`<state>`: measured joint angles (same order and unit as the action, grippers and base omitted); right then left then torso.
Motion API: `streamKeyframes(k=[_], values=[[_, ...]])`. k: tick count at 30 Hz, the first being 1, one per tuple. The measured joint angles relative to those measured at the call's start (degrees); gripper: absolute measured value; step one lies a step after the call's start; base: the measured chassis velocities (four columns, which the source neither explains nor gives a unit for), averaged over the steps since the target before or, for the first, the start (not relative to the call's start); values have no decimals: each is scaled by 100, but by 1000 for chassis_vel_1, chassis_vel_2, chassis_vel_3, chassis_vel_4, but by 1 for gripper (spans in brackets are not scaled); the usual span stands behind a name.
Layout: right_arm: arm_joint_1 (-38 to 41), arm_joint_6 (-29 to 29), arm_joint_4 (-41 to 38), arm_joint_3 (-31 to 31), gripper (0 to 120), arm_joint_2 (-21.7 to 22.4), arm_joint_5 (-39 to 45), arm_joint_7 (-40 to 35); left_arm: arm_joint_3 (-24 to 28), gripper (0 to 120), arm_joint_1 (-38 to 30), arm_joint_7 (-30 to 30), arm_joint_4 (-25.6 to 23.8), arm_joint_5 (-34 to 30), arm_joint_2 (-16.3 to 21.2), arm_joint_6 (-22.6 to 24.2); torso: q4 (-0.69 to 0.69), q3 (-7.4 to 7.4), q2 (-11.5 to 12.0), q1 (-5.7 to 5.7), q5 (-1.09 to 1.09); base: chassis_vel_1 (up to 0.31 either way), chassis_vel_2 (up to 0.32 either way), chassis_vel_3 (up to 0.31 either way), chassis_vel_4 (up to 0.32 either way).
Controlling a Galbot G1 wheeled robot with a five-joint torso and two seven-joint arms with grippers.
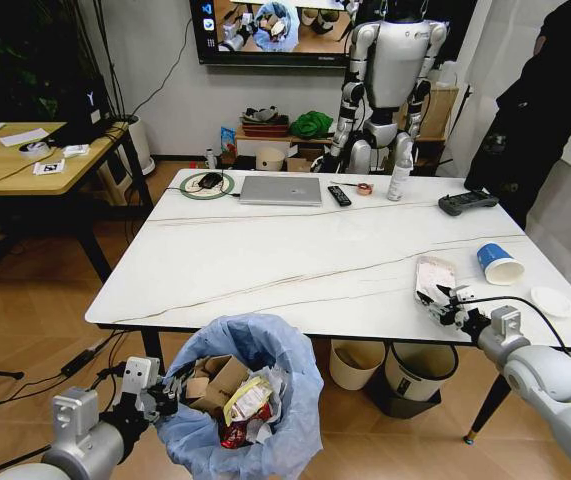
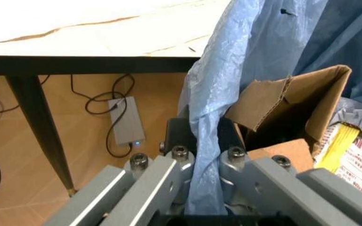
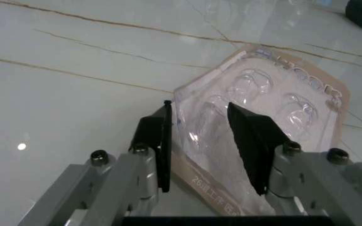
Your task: Pick up the trash bin and place the trash from the table into it.
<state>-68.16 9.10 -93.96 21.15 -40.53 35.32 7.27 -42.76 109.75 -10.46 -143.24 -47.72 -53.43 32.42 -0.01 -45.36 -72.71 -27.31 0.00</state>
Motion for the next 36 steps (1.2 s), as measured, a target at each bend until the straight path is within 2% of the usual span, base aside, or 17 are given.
streamKeyframes(k=[1,4,6,8,10,25,36], values=[[0,0,0,0,30,0,0,0,0,0,0,0,0,0,0,0,0,0,0,0,0,0,0,0,0],[30,24,-2,-31,17,35,50,6,-3,0,1,0,0,0,-2,-1,0,0,0,0,-1,0,0,0,0],[34,33,-4,-39,15,43,66,6,-3,0,1,0,0,0,-2,-2,0,0,0,0,-1,0,0,0,0],[42,49,-13,-79,5,87,87,7,-2,0,-1,0,0,-1,-3,-3,0,0,0,0,-1,0,0,0,0],[41,56,-23,-105,0,114,93,7,-2,0,-4,0,0,-3,-3,-3,0,0,0,0,-1,0,0,0,0],[190,112,5,-282,0,214,230,11,-3,0,-12,1,0,-12,-9,-10,1,0,0,0,0,0,0,0,0],[94,48,-212,19,0,179,241,54,4,0,-20,1,0,-26,1,-10,0,0,0,0,0,0,0,0,0]])
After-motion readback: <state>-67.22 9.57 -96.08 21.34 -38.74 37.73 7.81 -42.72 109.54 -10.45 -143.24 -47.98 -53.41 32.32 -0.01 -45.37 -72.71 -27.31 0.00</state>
